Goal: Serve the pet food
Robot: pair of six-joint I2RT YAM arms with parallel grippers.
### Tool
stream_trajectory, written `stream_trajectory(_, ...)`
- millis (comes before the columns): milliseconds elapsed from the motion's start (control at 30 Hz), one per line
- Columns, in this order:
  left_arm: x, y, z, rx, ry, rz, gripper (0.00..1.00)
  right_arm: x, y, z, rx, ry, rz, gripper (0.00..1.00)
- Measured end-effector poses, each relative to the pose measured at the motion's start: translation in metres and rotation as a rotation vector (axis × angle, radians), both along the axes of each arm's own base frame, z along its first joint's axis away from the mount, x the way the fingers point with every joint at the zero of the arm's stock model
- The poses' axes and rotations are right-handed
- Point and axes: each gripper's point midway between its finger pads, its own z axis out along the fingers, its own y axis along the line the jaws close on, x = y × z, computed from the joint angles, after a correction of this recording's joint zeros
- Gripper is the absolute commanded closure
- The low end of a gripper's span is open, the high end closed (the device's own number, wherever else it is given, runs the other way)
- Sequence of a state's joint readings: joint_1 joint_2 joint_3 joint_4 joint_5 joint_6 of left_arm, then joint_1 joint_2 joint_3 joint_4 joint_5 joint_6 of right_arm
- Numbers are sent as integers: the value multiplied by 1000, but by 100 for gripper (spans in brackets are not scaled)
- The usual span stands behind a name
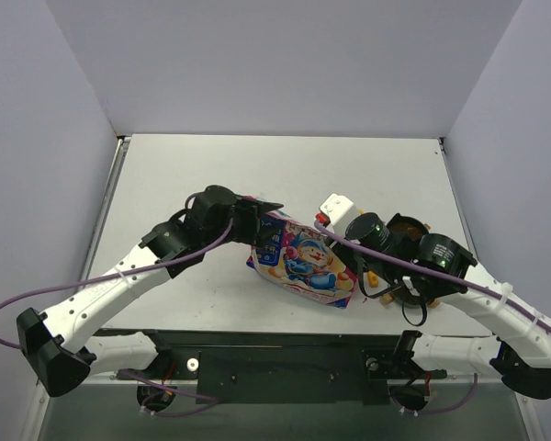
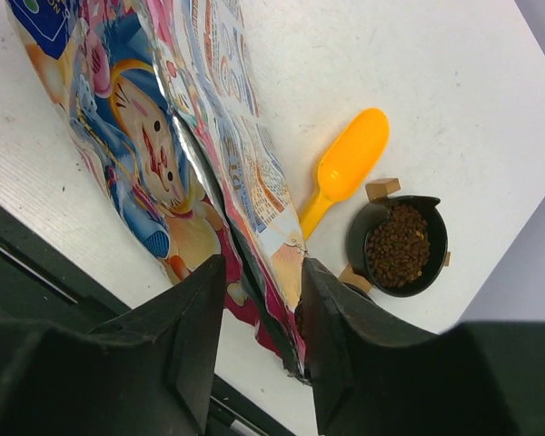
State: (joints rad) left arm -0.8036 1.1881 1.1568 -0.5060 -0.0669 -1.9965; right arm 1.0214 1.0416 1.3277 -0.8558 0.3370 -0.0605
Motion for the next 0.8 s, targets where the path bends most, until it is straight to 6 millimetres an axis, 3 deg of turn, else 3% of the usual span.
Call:
stream_trajectory(200,-5,10,11,-11,-21,15,33,-1,3,2,11,8,6,48)
stream_trajectory(300,-9,16,16,-13,-29,22,32,-2,7,9,39,8,15,33)
stream_trajectory(333,-12,19,18,-13,-31,25,32,-2,7,12,51,7,14,13)
stream_trajectory(400,-16,25,21,-10,-35,29,32,-4,7,22,78,6,11,10)
stream_trajectory(600,-27,47,36,50,-93,35,32,-6,-4,83,274,-63,-94,7)
stream_trajectory(767,-25,75,88,101,-288,77,29,-14,-58,144,476,-197,-284,5)
stream_trajectory(800,-23,84,102,118,-339,97,22,-16,-73,156,517,-232,-329,4)
